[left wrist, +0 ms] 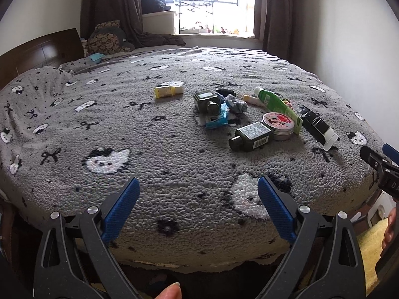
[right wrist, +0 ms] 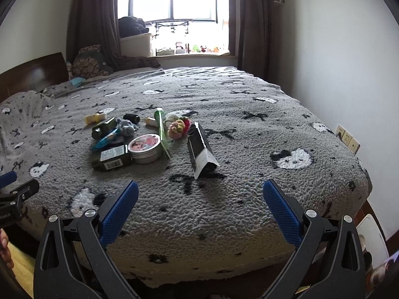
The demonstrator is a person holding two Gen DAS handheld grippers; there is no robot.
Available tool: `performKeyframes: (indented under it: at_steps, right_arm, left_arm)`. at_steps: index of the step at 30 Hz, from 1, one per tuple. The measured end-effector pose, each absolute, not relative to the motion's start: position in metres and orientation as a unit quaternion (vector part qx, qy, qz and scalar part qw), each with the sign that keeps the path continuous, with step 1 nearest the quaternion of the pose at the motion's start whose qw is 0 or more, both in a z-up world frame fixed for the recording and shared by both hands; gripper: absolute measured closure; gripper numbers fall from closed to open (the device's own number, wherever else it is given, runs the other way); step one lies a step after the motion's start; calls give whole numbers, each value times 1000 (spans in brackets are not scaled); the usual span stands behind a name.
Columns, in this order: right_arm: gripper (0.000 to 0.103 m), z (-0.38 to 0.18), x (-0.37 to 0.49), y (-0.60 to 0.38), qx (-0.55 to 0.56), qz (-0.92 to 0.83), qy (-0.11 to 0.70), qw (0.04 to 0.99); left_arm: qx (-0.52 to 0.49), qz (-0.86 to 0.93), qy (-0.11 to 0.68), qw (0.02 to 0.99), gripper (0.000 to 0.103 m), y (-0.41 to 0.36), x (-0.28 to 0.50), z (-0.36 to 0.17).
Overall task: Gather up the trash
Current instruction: 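Grasp the black-and-white box with the right gripper while the left gripper grasps the green bottle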
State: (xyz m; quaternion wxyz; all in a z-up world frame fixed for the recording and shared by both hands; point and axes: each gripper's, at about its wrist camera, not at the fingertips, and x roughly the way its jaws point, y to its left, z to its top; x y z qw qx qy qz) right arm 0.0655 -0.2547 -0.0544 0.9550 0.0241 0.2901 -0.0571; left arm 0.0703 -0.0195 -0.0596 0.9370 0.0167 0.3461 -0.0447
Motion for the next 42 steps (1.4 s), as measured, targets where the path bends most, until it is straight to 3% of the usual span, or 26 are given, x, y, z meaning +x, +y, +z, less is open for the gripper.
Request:
performKeyframes:
  at_steps: [7, 15, 20, 24, 28, 31, 33, 35, 42]
  right_arm:
    - [5, -73, 115, -267, 26, -46, 330, 943]
    - [23, -92, 174, -272, 26, -26, 362, 931]
    - [24, -104, 205, -276, 15, -42, 386, 921]
    - [34, -112, 219, -277, 13, -34, 394, 918]
    - [37, -115, 228, -278, 7, -31, 398, 917]
    - [50, -117, 233, -277, 8, -21, 401, 916]
    - [66, -117, 235, -276, 8, -15, 401, 916]
    - [73, -116, 234, -273, 8, -10, 400, 917]
    - [76, -112, 217, -268, 8, -2, 406, 914]
  left_arm:
    - [17, -98, 381, 919, 21, -46, 111, -81]
    - [40, -128, 376, 917, 20, -76, 158, -103]
    - [56, -146, 374, 914, 20, -88, 179, -106]
    - [73, -153, 378, 910, 20, -99, 196, -109]
    - [79, -169, 401, 897, 21, -108, 213, -118]
    - [83, -175, 415, 889, 23, -114, 221, -125]
    - [79, -175, 417, 889, 27, -113, 224, -126]
    - [70, -177, 419, 888, 27, -110, 224, -125]
    - [59, -166, 428, 886, 28, -104, 206, -123]
